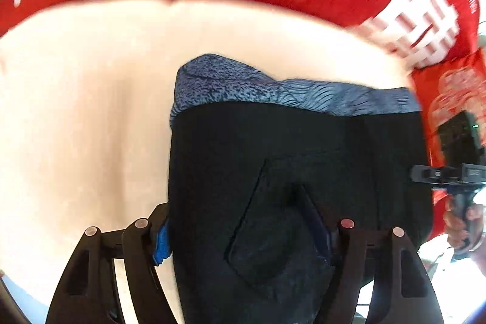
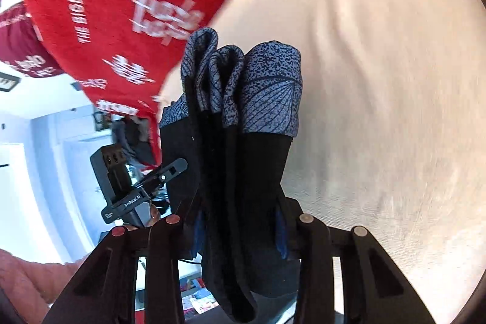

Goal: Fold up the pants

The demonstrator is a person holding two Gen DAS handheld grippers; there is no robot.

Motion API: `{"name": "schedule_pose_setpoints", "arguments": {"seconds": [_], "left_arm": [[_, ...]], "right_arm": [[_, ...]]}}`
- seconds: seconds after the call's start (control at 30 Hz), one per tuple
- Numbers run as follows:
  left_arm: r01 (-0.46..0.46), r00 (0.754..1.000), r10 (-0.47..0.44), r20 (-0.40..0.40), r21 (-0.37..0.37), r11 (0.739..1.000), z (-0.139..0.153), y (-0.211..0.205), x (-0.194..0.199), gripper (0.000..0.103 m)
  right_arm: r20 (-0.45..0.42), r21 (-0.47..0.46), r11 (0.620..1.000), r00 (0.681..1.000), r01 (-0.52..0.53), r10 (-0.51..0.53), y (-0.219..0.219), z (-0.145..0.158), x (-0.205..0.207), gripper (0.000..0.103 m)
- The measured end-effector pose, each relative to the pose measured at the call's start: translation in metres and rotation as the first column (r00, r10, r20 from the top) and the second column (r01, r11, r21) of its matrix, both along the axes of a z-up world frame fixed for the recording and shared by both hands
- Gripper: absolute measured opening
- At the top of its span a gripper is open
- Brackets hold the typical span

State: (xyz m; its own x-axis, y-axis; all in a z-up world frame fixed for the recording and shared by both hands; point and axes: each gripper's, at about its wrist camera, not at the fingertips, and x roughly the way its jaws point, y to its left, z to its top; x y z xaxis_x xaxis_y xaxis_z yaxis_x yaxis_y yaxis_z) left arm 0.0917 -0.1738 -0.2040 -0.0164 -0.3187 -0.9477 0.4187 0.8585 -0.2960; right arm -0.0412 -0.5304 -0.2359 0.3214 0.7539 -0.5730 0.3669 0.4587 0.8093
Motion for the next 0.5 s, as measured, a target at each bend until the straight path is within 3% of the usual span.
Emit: {"name": "schedule_pose_setpoints", "arguments": {"seconds": [0.03, 0.07, 0.13, 0.17, 0.27, 0.5], "left_arm": [[-0.020, 1.000, 0.021, 0.017, -0.019, 1.000, -0.005, 0.007, -0.001, 0.098], [-0.036, 0.999, 0.037, 0.032, -0.037, 0.999, -0.009, 0.012, 0.000, 0.101], [-0.032, 0.999, 0.033, 0.029, -0.036, 0.999, -0.009, 0.012, 0.004, 0.101], [-0.023, 0.999, 0.023, 0.049, -0.018, 1.000, -0.004, 0.012, 0.003, 0.101], [0.014, 0.992, -0.021, 0.123, 0.052, 0.999, 0.016, 0.004, -0.005, 0.101], [0.002, 0.984, -0.020, 0.175, 0.099, 0.995, 0.071, 0.008, -0.032, 0.102]], "right_arm": [[-0.015, -0.054, 0.998, 1.000, -0.026, 0.025, 0.005, -0.011, -0.002, 0.051], [-0.021, -0.111, 0.993, 0.999, -0.033, 0.031, 0.007, -0.019, -0.006, 0.060], [-0.035, -0.064, 0.996, 0.998, 0.058, -0.060, 0.001, -0.026, -0.014, 0.062], [-0.044, -0.091, 0.993, 0.996, 0.075, -0.079, 0.003, -0.021, -0.017, 0.067], [-0.061, -0.325, 0.944, 0.995, 0.057, -0.081, 0.020, 0.015, -0.023, 0.081], [-0.086, -0.535, 0.842, 0.986, 0.075, -0.142, 0.059, 0.079, -0.046, 0.086]]}}
